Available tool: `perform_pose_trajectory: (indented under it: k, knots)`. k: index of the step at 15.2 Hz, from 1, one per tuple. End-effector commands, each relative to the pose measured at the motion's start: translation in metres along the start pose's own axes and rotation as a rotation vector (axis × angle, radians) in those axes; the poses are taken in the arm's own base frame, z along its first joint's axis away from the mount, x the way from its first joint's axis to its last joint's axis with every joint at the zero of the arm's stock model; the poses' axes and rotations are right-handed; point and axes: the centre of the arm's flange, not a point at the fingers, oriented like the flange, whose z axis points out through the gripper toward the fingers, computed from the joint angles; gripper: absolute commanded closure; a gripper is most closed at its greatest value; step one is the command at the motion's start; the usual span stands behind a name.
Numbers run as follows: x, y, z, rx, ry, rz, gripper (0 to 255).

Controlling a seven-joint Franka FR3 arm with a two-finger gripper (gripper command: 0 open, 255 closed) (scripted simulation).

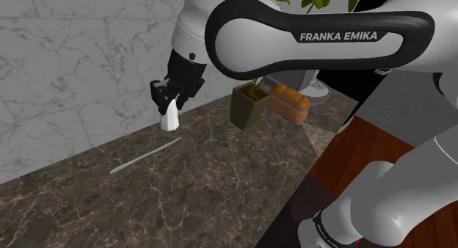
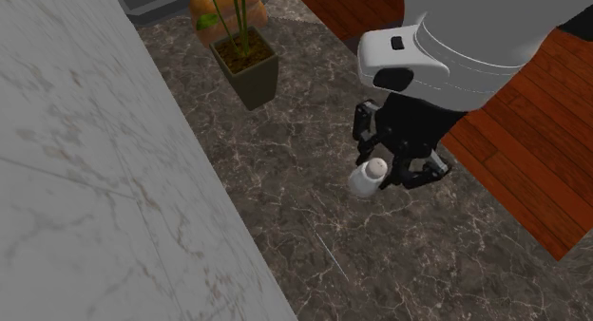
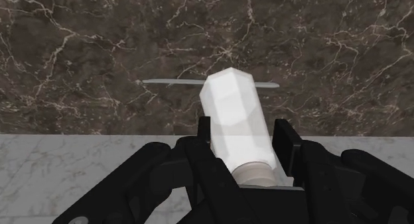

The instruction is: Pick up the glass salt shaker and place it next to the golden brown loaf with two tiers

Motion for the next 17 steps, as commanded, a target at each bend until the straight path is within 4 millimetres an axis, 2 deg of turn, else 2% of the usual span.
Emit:
perform_pose_trajectory:
  k: [1, 17]
  knots:
    - [-0.011, 0.025, -0.006, 0.001, 0.000, 0.000, 255]
    - [-0.098, 0.212, -0.051, 0.001, 0.000, 0.000, 255]
